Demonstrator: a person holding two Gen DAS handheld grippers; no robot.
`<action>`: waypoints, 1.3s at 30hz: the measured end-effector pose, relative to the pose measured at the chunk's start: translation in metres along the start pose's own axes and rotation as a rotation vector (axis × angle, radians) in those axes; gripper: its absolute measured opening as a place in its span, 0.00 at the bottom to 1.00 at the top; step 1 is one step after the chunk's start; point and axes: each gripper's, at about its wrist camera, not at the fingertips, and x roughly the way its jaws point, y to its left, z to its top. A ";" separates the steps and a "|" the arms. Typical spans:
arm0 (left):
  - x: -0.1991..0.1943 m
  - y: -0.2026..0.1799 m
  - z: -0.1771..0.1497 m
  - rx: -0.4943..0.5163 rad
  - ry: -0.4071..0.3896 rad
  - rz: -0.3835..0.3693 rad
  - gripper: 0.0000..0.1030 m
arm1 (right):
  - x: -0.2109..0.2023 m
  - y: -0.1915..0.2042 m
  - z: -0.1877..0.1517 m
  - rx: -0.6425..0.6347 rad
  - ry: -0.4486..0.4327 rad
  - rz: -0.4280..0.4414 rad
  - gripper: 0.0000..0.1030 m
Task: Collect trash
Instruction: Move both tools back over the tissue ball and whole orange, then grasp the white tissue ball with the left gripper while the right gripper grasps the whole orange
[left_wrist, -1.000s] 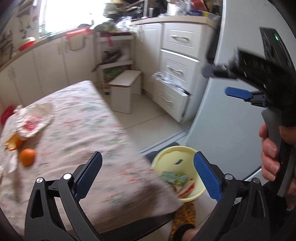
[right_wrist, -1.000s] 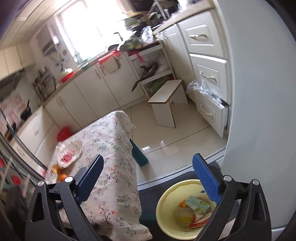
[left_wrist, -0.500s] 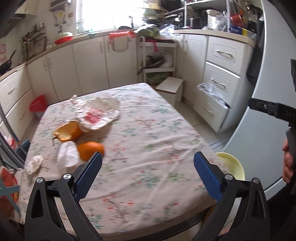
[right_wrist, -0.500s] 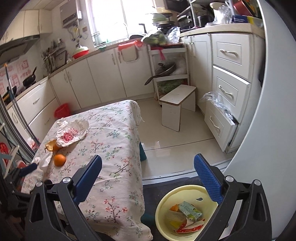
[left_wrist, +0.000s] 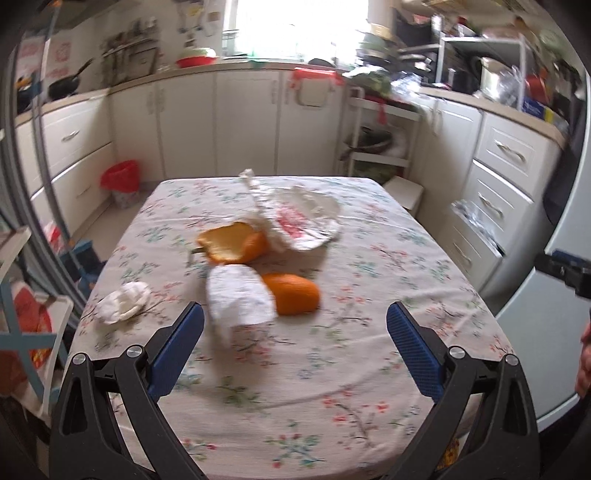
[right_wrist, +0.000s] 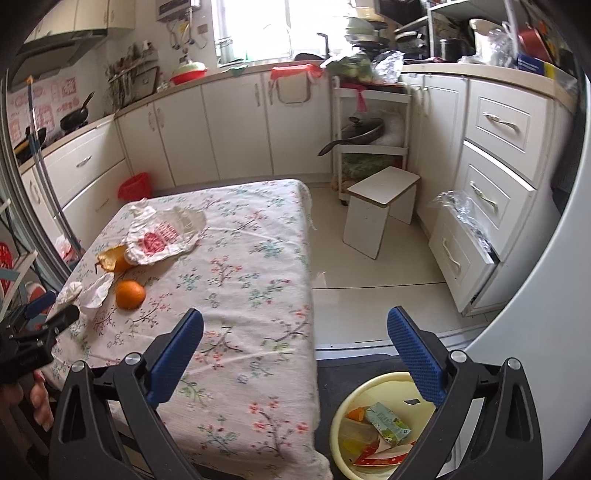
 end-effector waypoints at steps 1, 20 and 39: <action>-0.001 0.006 0.001 -0.009 -0.004 0.008 0.92 | 0.002 0.007 0.001 -0.011 0.003 0.006 0.93; 0.002 0.123 0.021 -0.114 0.056 0.195 0.92 | 0.050 0.125 0.011 -0.173 0.054 0.130 0.93; 0.050 0.160 0.005 -0.057 0.280 0.235 0.92 | 0.104 0.202 -0.005 -0.292 0.198 0.290 0.93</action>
